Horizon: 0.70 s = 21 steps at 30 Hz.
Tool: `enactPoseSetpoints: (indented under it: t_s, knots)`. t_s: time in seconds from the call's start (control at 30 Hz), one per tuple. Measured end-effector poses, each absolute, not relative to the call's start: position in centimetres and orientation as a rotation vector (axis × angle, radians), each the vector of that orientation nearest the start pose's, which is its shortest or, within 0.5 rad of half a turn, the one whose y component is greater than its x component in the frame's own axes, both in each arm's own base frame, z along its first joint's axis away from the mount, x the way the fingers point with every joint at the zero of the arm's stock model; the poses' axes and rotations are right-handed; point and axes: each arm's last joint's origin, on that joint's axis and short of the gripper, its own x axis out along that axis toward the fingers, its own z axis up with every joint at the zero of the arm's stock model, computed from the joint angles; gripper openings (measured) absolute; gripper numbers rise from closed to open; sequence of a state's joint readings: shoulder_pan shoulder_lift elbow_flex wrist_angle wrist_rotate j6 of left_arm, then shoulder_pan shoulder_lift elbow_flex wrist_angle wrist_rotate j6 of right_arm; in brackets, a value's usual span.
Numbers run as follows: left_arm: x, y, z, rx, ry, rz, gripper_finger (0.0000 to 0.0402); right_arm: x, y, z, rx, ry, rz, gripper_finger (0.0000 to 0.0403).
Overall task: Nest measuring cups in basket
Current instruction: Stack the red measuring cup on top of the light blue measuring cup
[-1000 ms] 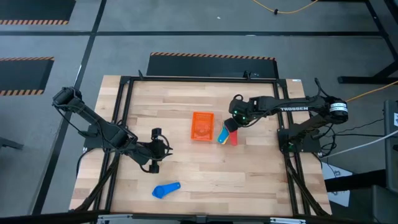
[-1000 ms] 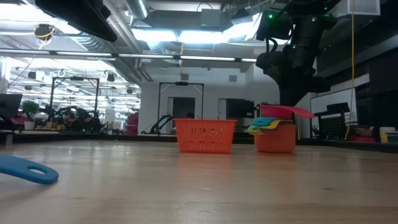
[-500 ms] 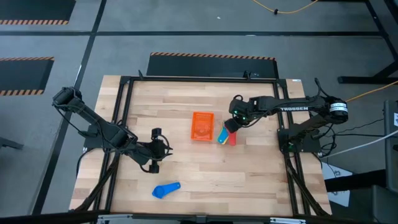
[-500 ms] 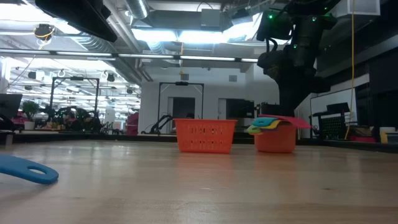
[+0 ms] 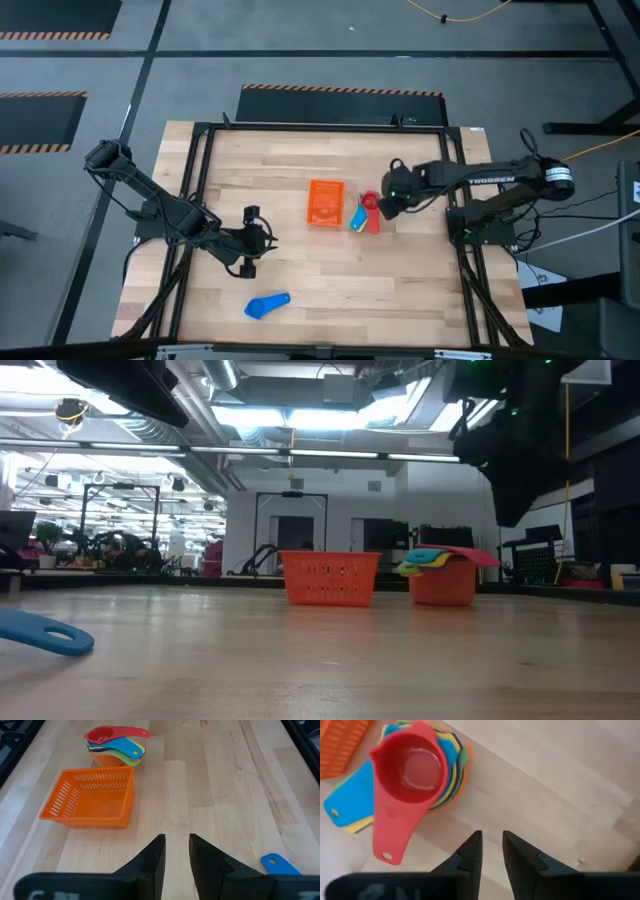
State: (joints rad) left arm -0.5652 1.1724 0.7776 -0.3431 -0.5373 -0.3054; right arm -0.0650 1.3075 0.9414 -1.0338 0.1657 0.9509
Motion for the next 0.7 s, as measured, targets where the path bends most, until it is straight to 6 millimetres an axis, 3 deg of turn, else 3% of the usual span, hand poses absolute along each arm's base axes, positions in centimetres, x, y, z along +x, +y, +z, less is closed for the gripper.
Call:
enactPoseSetpoints:
  t_s: [0.2,0.43,0.7]
  knots:
    - [20.7,-11.4,24.6,0.091,0.622,0.069,0.0079,22.2,0.4,21.3,0.714,1.125,-0.818,0.008]
    - [20.7,-11.4,24.6,0.092,0.622,0.069,0.0079,22.2,1.7,18.5,0.802,1.045,-0.791,0.008]
    - [20.7,-11.4,24.6,0.092,0.621,0.069,0.0079,23.8,2.4,18.0,0.91,0.851,-0.635,0.0081]
